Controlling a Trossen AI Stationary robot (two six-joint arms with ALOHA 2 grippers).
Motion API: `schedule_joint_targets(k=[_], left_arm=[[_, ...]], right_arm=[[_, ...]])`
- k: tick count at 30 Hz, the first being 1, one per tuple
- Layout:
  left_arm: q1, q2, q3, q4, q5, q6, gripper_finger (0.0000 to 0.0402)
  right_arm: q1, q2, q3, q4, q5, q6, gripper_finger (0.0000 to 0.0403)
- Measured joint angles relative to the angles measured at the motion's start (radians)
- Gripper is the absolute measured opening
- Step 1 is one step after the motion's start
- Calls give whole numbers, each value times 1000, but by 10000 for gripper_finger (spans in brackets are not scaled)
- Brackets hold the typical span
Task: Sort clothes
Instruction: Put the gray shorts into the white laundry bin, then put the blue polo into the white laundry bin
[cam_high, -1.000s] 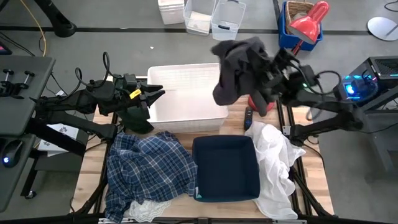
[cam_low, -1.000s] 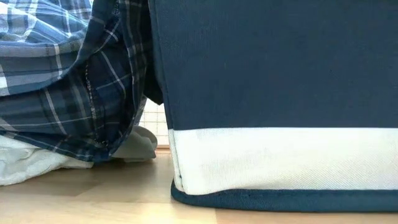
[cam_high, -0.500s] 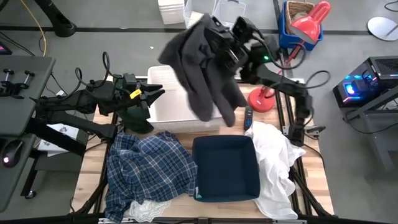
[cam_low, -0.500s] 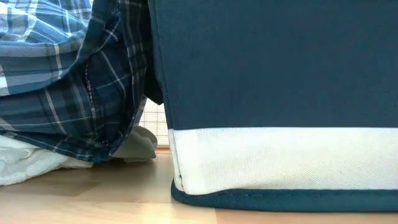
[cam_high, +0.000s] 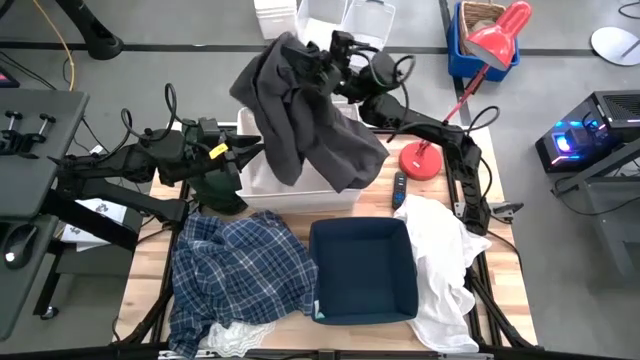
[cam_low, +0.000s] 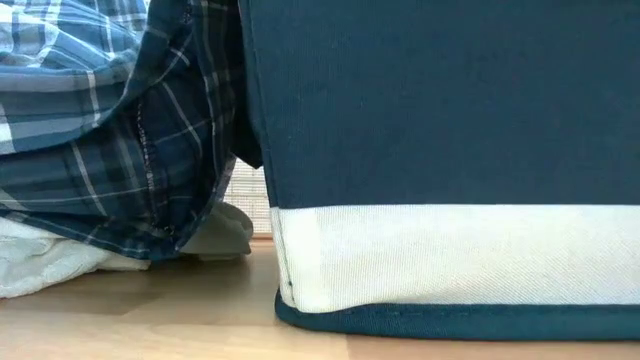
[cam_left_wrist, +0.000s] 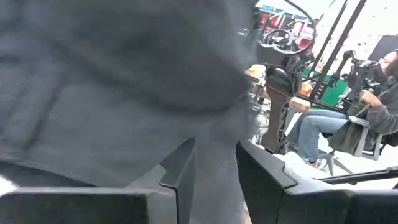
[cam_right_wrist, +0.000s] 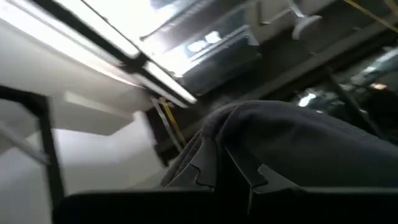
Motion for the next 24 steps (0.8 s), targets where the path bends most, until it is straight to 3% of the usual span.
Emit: schedule_joint_targets(k=[5, 10, 15, 19, 24], left_arm=[[0, 0, 0, -1, 0, 0, 106], [0, 0, 0, -4, 0, 0, 106], [0, 0, 0, -6, 0, 1, 106], [0, 0, 0, -6, 0, 17, 106], [0, 0, 0, -6, 0, 17, 106]], right_arm=[[-13, -3, -51, -249, -19, 2, 1], [2, -1, -55, -598, -64, -140, 26], [10, -36, -52, -978, -61, -340, 74], [16, -63, -52, -1268, 21, -490, 122], [46, -99, -52, -1528, 67, -612, 180]])
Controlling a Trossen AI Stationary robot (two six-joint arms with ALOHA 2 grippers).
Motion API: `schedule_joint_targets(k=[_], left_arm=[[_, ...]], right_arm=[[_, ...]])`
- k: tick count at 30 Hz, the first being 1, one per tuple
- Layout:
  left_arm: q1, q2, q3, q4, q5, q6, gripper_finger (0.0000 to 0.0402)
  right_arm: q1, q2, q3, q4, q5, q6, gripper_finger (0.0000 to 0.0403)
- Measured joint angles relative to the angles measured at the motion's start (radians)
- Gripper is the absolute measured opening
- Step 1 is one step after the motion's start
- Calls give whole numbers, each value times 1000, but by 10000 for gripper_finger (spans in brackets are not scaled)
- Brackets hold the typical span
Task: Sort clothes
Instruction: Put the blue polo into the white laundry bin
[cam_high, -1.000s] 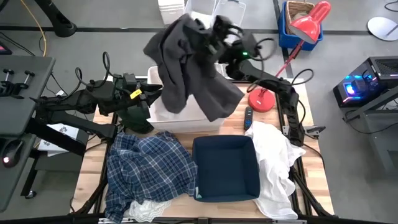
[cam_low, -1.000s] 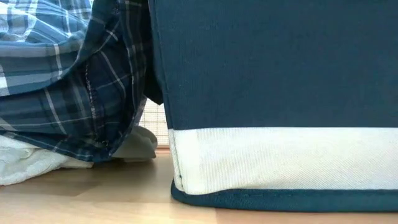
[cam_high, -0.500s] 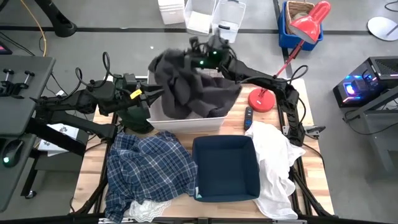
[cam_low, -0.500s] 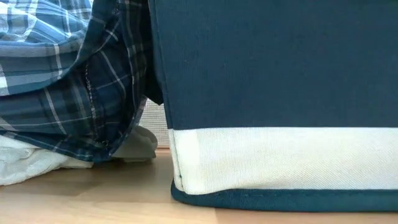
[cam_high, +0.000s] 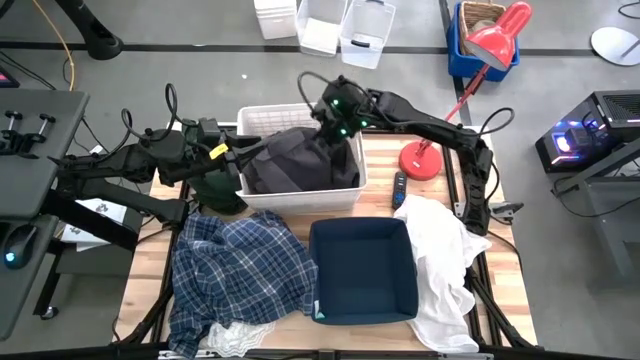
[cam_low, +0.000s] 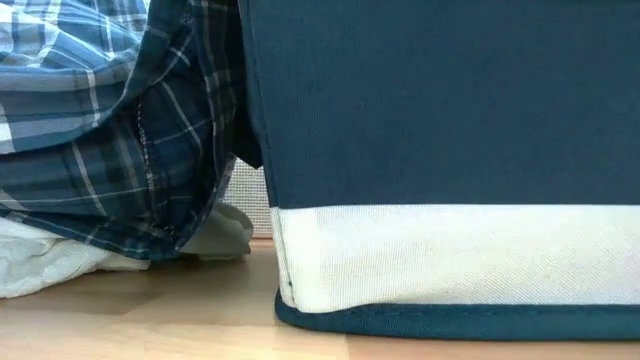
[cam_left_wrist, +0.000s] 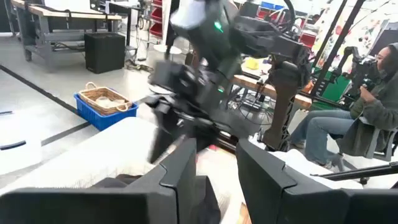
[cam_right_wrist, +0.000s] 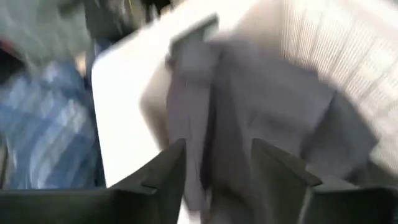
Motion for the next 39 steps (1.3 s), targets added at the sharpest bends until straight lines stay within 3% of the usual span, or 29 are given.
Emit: schedule_joint_targets(k=[5, 9, 11, 17, 24, 27, 30, 35, 39], left_arm=[[0, 0, 0, 0, 0, 0, 106], [-1, 8, 0, 8, 6, -21, 106], [-11, 38, 10, -9, 79, -17, 107], [-119, 278, 146, -401, 322, -42, 139], [-257, 506, 473, -852, 535, -101, 208], [-326, 547, 606, -1024, 509, -166, 231], [-412, 569, 643, -1160, 438, -256, 245], [-534, 591, 569, -1173, 380, -440, 260], [-581, 609, 418, -1170, 365, -629, 264]], right_arm=[[48, -30, 0, -214, -18, -77, 214], [116, -75, 0, -264, -30, -106, 220], [150, -109, 0, -271, -21, -109, 220], [213, -228, 0, -307, 184, -104, 220], [220, -346, 0, -397, 397, -21, 220], [220, -372, 1, -413, 462, -3, 220], [220, -384, 1, -429, 499, 8, 220], [220, -385, 1, -449, 527, 9, 220], [220, -384, 1, -451, 531, 8, 220]])
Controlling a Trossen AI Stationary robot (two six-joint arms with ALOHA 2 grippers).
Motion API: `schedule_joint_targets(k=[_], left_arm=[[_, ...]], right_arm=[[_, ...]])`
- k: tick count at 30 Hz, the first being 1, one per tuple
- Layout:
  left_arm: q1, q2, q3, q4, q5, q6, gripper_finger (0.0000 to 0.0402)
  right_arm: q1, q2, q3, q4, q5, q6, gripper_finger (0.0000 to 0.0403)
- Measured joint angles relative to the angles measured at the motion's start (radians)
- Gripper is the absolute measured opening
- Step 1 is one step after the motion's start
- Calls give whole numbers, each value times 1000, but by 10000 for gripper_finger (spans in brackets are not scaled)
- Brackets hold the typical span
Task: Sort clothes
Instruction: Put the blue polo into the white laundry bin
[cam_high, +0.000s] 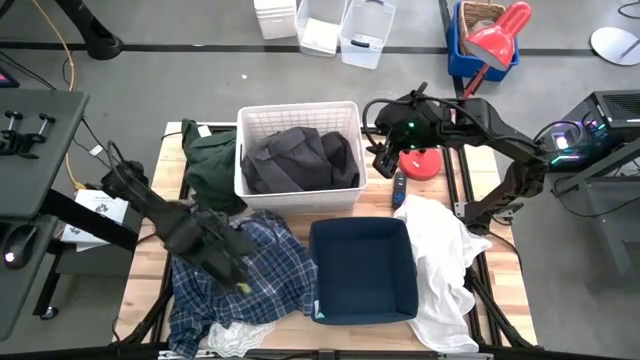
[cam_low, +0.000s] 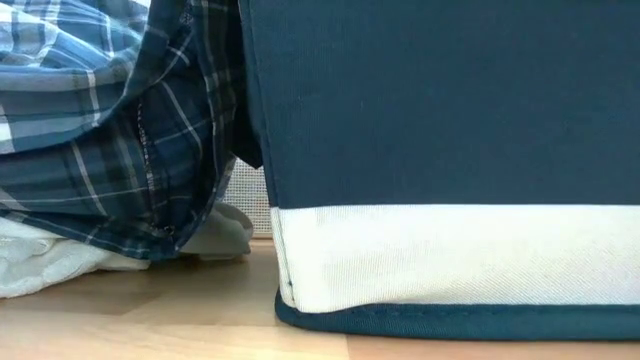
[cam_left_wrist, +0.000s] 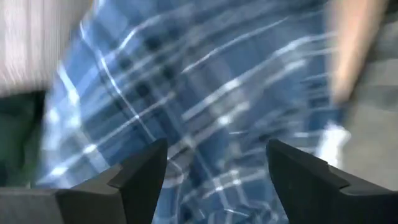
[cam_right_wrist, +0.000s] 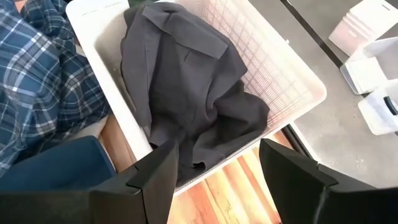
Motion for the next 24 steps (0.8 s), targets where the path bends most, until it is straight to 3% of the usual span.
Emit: schedule_joint_targets(k=[5, 11, 13, 24], left_arm=[[-6, -11, -218, 76, 13, -247, 265], [15, -5, -503, 551, 146, -307, 265], [26, 6, -576, 641, 174, -332, 265], [82, 66, -746, 789, 187, -337, 251]], right_arm=[[0, 1, 0, 0, 0, -6, 220], [0, 1, 0, 0, 0, -19, 220], [0, 1, 0, -5, 0, -25, 220], [0, 2, 0, -11, 0, -16, 220]])
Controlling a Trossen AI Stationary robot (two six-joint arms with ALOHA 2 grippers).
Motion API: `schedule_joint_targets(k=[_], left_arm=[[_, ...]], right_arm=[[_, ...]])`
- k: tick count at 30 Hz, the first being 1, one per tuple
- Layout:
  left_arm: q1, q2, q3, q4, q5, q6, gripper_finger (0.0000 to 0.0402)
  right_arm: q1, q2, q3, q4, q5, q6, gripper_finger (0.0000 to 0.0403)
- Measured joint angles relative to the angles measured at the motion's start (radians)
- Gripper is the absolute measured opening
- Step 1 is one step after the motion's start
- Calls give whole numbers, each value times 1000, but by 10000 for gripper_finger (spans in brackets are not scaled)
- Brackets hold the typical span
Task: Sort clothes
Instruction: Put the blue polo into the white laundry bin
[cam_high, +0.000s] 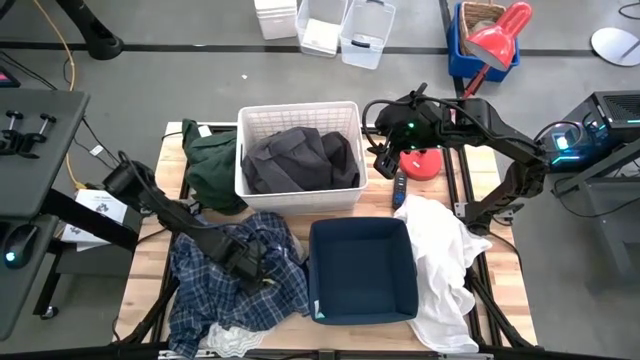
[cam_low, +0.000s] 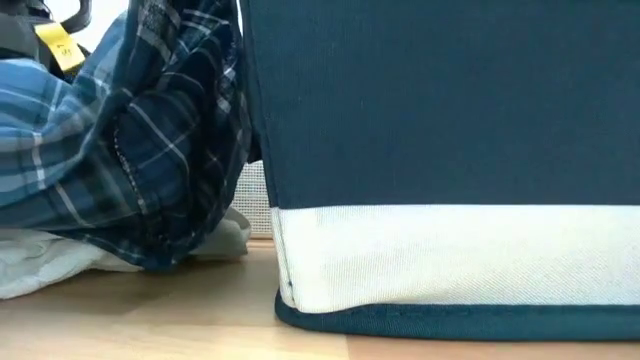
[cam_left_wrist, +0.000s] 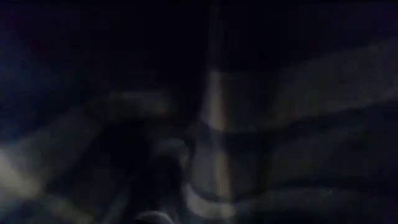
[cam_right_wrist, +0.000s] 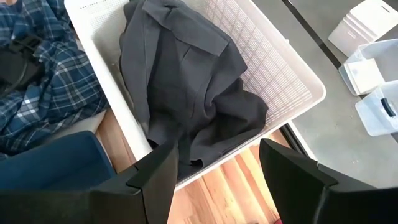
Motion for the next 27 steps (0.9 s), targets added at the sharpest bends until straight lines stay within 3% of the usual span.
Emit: schedule_joint_targets(k=[4, 8, 9, 14, 19, 24, 27], left_arm=[[1, 28, 0, 2, -1, 44, 185], [1, 28, -5, 49, -13, 49, 45], [1, 25, -5, 52, -14, 44, 30], [1, -60, 67, -9, -12, 41, 29], [0, -280, 255, -82, -50, 63, 29], [2, -455, 471, -87, -179, 140, 29], [5, -498, 610, -80, -296, 264, 29]], right_arm=[[0, 0, 0, -4, 0, 16, 220], [0, 0, 0, -4, 0, 16, 220], [0, 0, 0, -4, 0, 16, 220], [0, 0, 0, -4, 0, 16, 220], [0, 0, 0, -4, 0, 16, 220], [-2, 0, 0, -4, 18, 9, 220], [-2, 0, 0, -4, 32, 8, 220]])
